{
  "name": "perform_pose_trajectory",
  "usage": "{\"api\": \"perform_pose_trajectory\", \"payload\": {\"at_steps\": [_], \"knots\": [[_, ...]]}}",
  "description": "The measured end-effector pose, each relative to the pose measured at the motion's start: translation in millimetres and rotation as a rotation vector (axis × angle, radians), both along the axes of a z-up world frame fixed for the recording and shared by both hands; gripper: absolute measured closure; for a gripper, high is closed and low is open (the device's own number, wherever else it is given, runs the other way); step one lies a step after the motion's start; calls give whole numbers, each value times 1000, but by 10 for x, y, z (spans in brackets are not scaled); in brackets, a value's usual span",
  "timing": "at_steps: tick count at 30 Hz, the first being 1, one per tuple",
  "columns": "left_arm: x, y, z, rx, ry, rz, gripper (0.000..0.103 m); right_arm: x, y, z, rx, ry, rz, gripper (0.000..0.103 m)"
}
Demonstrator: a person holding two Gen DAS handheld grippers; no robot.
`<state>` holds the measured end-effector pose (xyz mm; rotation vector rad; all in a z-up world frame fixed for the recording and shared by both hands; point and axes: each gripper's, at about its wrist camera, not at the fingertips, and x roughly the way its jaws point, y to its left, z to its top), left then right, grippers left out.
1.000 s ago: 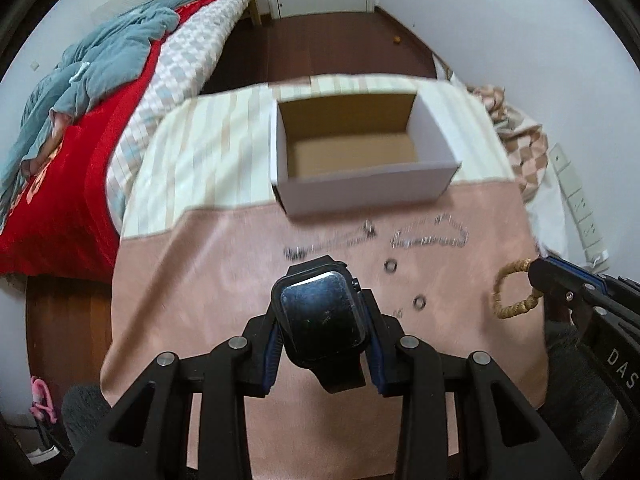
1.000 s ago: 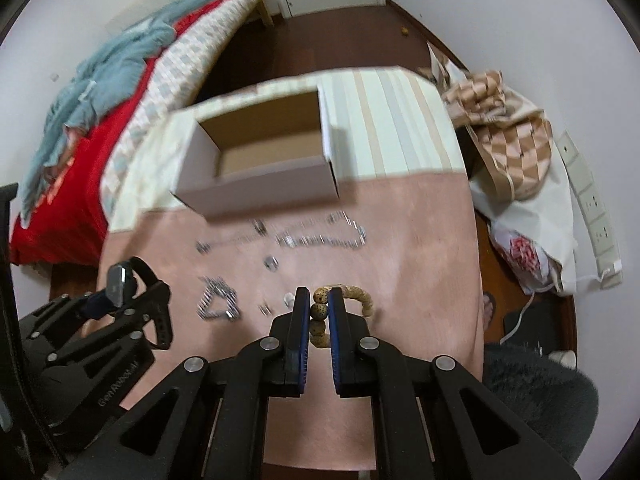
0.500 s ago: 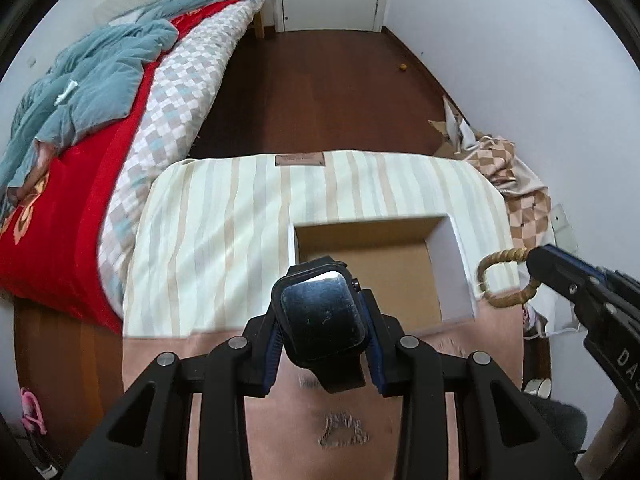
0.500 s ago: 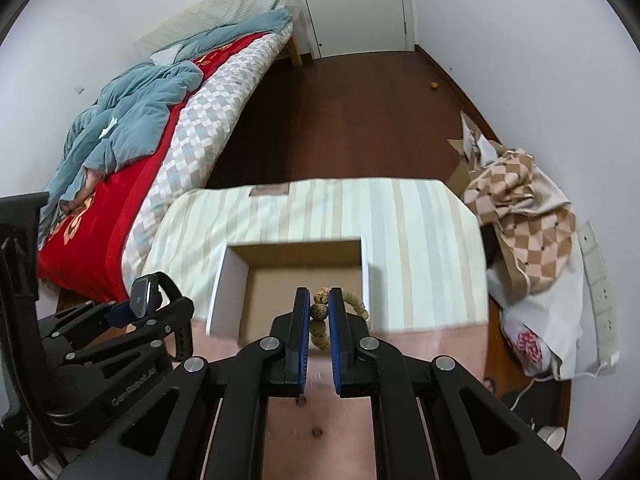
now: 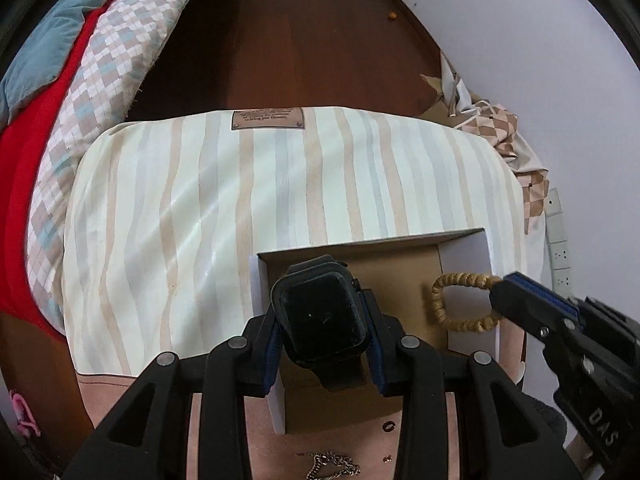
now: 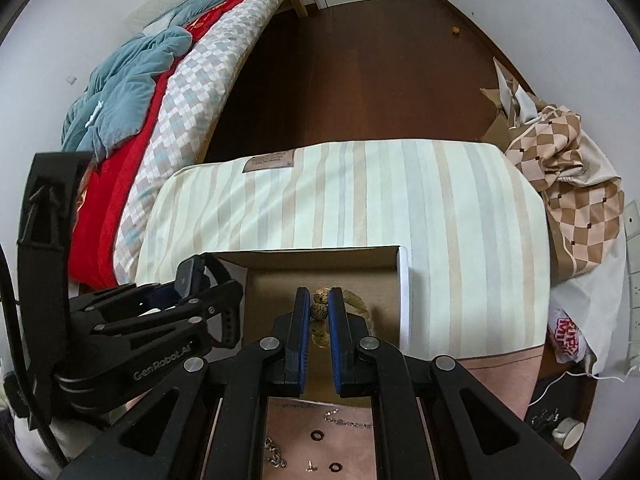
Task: Organize jewelry
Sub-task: 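Carry the watch and bracelet into the white box and open both tools, then withdraw both tools from the box back over the table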
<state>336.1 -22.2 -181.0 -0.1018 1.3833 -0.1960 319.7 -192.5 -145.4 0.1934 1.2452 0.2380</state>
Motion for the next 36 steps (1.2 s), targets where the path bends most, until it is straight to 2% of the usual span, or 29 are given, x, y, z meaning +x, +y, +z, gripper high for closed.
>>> {"api": "perform_pose_trajectory", "payload": {"at_steps": [2,4,6,7,9,11,13,14,16,18,21,23,29,36], "knots": [[31,16,7,-17,19,18,70,15,-11,-20,18,4,5,94],[39,39,54,-22,10,35,61,45,-26,-61,41,29,6,93],[33,40,116,-3,-15,35,28,79,-75,-172,55,97,5,91],[27,40,156,4,-28,36,22,85,-95,-222,46,127,3,89],[-1,43,257,26,-62,34,19,55,-139,-258,39,147,-4,64],[-29,50,326,56,-78,31,14,-24,-170,-213,18,126,-6,56],[-86,82,396,93,-109,37,4,-98,-171,-159,-17,105,-2,55],[-146,113,442,127,-134,51,1,-137,-172,-139,-41,96,0,50],[-235,165,474,155,-162,74,1,-234,-156,-103,-101,70,0,37],[-363,216,476,189,-192,99,1,-335,-137,-106,-173,48,-12,18],[-534,264,438,250,-210,125,1,-421,-105,-161,-238,31,-28,6],[-636,295,420,280,-217,140,1,-486,-64,-190,-258,23,-19,5],[-885,370,485,294,-241,167,1,-634,-17,-125,-279,-12,-33,5],[-1211,356,746,311,-306,190,1,-872,11,223,-308,-96,-53,5]]}}
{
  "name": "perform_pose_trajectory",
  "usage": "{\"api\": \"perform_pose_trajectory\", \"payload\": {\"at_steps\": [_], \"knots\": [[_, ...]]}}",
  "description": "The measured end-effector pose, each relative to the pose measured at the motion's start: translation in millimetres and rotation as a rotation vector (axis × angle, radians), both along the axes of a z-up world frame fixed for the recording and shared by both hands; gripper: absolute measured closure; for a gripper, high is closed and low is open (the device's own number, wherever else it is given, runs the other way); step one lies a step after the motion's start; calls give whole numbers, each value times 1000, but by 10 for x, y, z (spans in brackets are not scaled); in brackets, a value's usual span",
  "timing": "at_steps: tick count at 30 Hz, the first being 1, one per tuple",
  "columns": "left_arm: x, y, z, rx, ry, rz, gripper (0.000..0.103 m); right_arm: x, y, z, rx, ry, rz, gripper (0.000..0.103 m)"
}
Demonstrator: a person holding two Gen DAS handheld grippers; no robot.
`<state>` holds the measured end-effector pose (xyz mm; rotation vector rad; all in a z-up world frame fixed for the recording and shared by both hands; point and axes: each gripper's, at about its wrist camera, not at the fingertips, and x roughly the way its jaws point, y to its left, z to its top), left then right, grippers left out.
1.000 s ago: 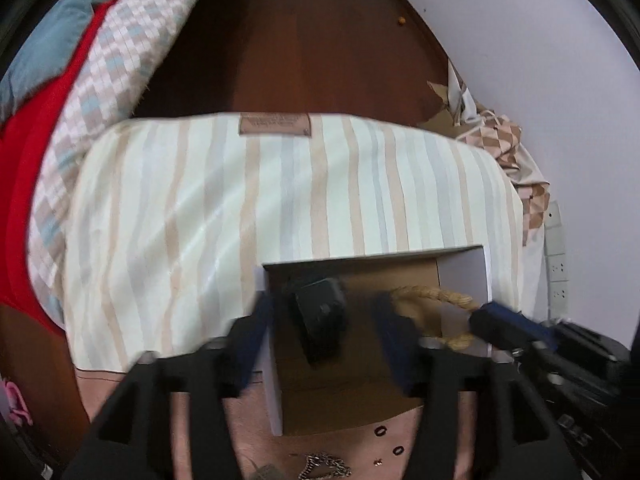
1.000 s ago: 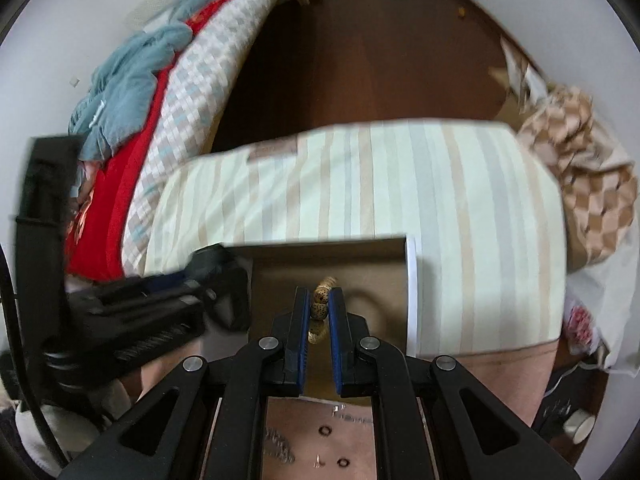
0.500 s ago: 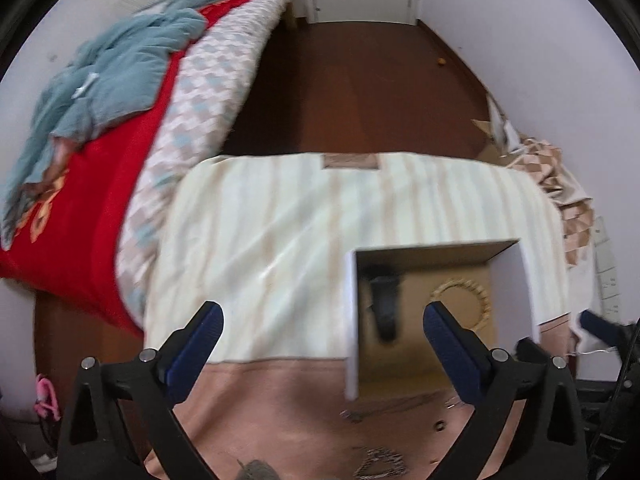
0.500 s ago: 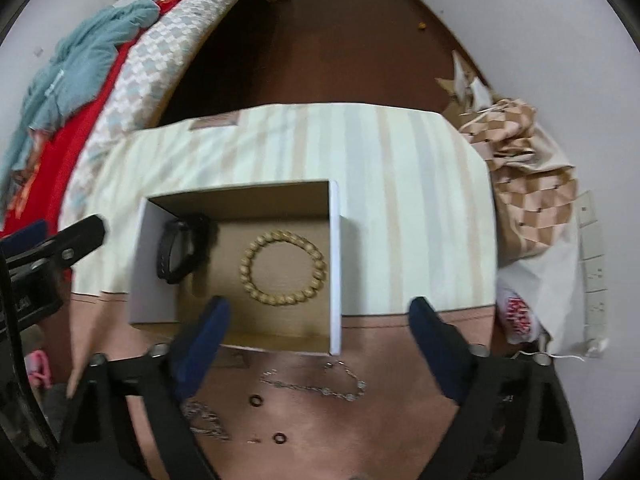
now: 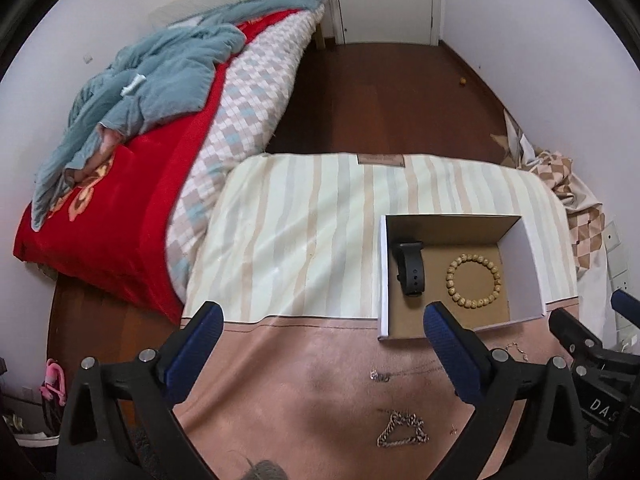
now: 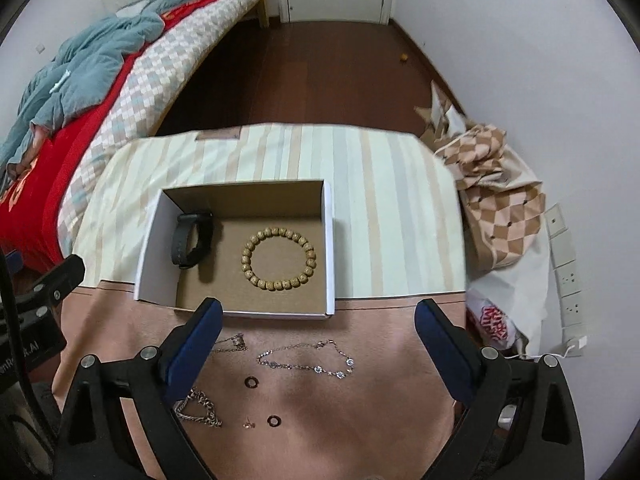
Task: Organize jewelry
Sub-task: 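Withdraw both tools from the box back over the table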
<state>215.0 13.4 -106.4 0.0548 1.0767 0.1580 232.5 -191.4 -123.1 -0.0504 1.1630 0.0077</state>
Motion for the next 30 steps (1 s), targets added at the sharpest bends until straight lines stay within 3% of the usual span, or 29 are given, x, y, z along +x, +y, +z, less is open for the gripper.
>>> {"api": "perform_pose_trajectory", "payload": {"at_steps": [12,22,30], "knots": [[-702,48,560,-11,-133,11,1,-764,90,766,-48,-187,6,5],[-1092,57,803,-12,-204,16,1,-1234,124,1110,-47,-267,12,5],[-1156,138,771,-38,-214,44,1,-1383,172,1177,-10,-295,30,5]]}}
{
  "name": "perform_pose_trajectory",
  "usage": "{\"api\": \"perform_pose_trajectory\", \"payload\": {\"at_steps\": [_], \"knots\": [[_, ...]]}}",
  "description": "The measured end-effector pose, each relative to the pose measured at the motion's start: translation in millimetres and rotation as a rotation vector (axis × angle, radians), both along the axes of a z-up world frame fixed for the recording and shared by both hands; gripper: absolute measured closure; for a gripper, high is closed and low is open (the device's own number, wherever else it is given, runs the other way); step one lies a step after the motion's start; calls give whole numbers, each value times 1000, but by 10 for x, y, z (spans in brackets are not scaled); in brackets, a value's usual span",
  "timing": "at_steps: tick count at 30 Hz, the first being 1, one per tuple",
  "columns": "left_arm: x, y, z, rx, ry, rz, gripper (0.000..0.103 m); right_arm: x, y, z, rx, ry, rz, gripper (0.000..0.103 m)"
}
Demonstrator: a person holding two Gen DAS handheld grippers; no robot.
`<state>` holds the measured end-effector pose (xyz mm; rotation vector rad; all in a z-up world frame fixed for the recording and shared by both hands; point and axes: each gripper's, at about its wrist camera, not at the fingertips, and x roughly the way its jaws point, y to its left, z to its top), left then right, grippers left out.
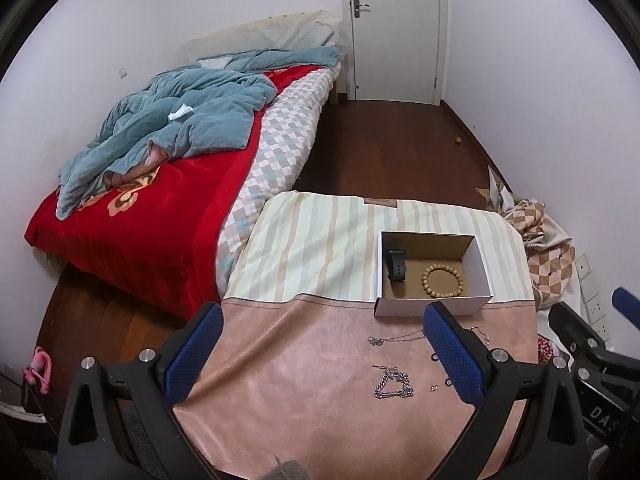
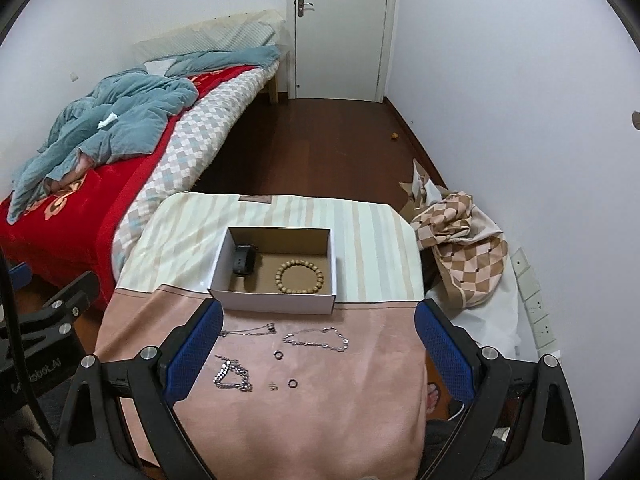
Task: Organize jewelry
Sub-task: 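Withdraw both tools from the box back over the table, then grasp the thick silver chain with the left tool while the right tool grasps the thin silver chain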
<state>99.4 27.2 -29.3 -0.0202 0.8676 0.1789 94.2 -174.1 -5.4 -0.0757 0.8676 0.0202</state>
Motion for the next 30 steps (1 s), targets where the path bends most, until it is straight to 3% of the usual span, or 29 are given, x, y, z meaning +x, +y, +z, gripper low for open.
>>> {"api": "perform_pose_trajectory", "payload": {"at_steps": [4,11,13,15,17,21,25,28,29,30], "knots": [[14,39,-287,24,36,21,1,27,-71,-277,49,52,-9,5],[103,18,-1261,-7,237,11,1,39,-360,-1191,125,229,-76,5],[137,-8,-1557,-44,301,-1,1,15,-439,-1411,138,263,-91,12],[165,-43,-1772,-71,352,-14,2,-6,-516,-1624,147,292,-111,25],[201,-116,-1989,-94,401,-43,8,-14,-588,-1793,156,316,-128,29],[267,-267,-2224,-119,460,-93,9,-18,-745,-2019,184,349,-167,33],[299,-429,-2293,-131,454,-140,11,13,-840,-2086,191,360,-184,33],[307,-523,-2284,-135,432,-172,42,45,-857,-2094,189,363,-186,33],[303,-573,-2270,-96,421,-184,54,53,-848,-2093,188,364,-184,33],[295,-604,-2250,-92,404,-205,73,57,-841,-2096,188,366,-182,33]]}}
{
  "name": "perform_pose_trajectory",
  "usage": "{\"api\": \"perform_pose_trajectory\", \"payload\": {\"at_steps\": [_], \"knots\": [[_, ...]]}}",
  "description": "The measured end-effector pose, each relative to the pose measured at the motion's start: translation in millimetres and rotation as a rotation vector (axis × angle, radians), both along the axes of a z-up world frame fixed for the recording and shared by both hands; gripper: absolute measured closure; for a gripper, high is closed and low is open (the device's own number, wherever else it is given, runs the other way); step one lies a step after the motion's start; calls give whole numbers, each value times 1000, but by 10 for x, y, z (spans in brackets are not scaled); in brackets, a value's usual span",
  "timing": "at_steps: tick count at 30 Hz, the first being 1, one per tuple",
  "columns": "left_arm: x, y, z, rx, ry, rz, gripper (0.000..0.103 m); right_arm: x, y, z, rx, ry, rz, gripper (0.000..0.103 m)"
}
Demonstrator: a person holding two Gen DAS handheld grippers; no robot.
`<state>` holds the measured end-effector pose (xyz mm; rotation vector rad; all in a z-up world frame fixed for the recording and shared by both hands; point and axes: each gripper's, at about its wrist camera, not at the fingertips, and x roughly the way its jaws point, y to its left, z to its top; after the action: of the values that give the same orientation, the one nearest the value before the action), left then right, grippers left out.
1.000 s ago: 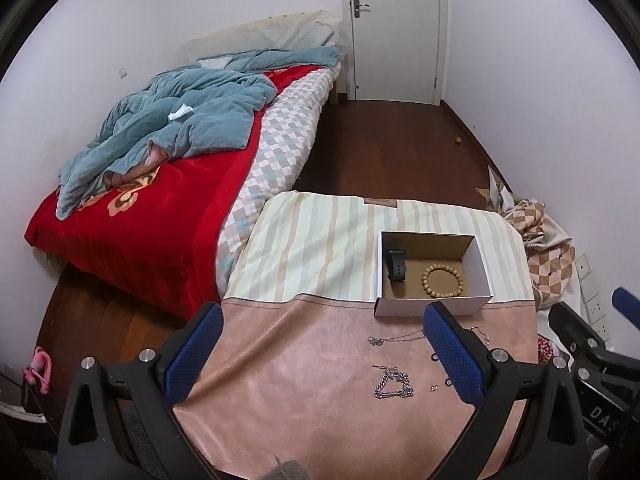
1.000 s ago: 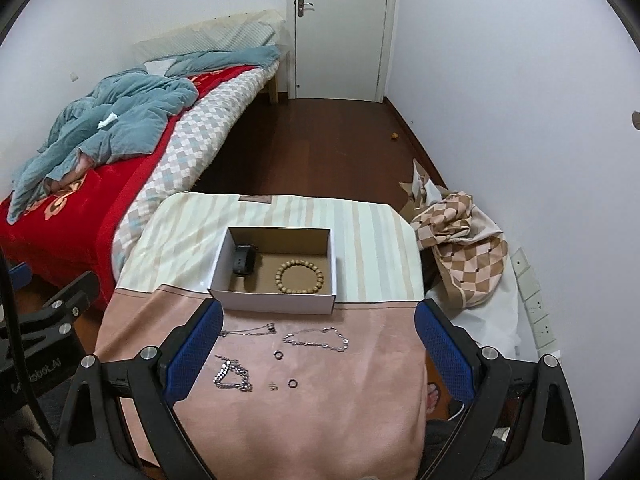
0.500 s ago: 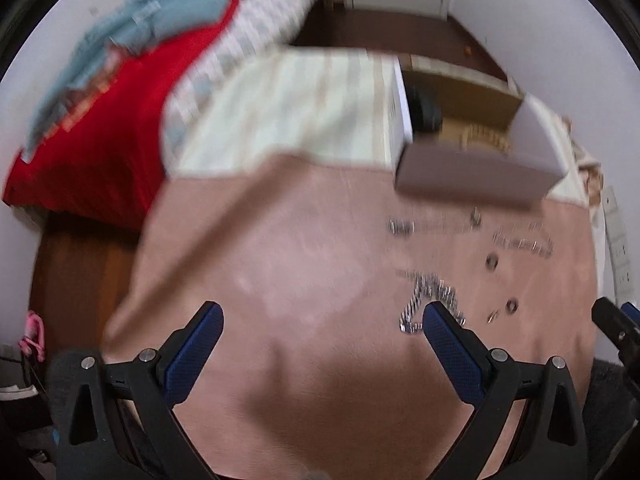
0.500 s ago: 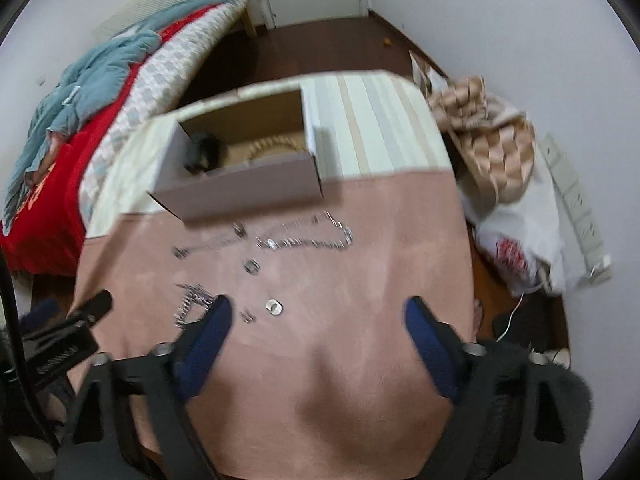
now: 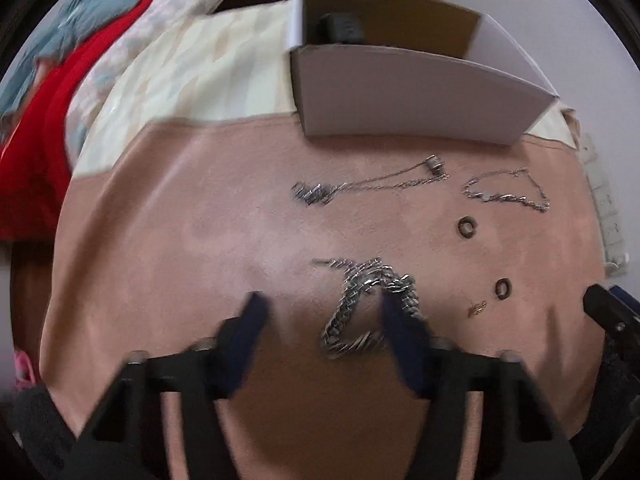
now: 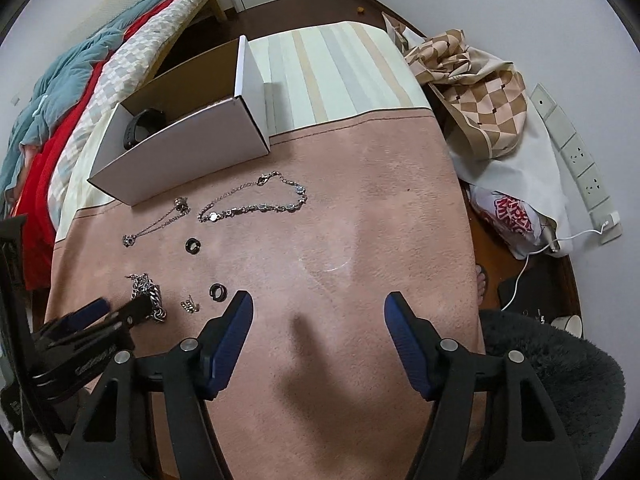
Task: Organize jewelry
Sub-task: 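Grasp the thick silver chain with the left tool while the right tool grasps the thin silver chain, then carry both silver chains into the white box and open both tools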
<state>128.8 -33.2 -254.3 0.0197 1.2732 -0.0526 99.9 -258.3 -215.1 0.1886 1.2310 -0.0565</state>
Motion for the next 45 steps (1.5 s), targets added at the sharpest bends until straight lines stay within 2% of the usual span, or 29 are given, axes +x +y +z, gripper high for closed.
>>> {"api": "perform_pose_trajectory", "payload": {"at_steps": [1,2,10,15,19,21,24,27,28,31,32,33,34,37,42,45], "knots": [[-11,-21,16,1,-7,-13,83,-1,11,-14,-1,1,3,33],[-19,-27,25,-4,-5,-19,98,-1,22,-16,0,3,7,33],[-88,283,212,-60,-14,41,98,23,62,27,24,-9,17,36],[-116,494,501,-92,-68,79,98,113,105,36,70,-20,31,36],[-80,506,656,-98,-112,76,98,259,-22,25,102,-34,-12,36],[18,455,671,-100,-120,70,98,360,-107,-7,106,-41,-38,45],[135,407,650,-110,-117,67,98,560,-183,-105,88,-38,-57,52],[245,399,579,-116,-113,61,98,754,-164,-223,65,-28,-50,55],[266,388,575,-116,-111,58,98,811,-134,-270,51,-21,-41,55],[281,334,570,-115,-111,50,98,884,54,-337,-60,-44,30,64],[288,325,564,-115,-110,48,98,881,103,-354,-91,-46,47,69],[289,320,559,-115,-109,47,98,872,191,-375,-137,-45,75,87],[286,316,554,-117,-107,46,98,848,276,-394,-151,-54,111,97],[270,329,560,-124,-104,46,98,791,379,-430,-159,-51,145,97],[220,382,656,-153,-112,47,98,610,302,-358,-28,-60,115,98],[192,422,810,-217,-122,45,98,482,270,-156,46,-94,114,98]]}}
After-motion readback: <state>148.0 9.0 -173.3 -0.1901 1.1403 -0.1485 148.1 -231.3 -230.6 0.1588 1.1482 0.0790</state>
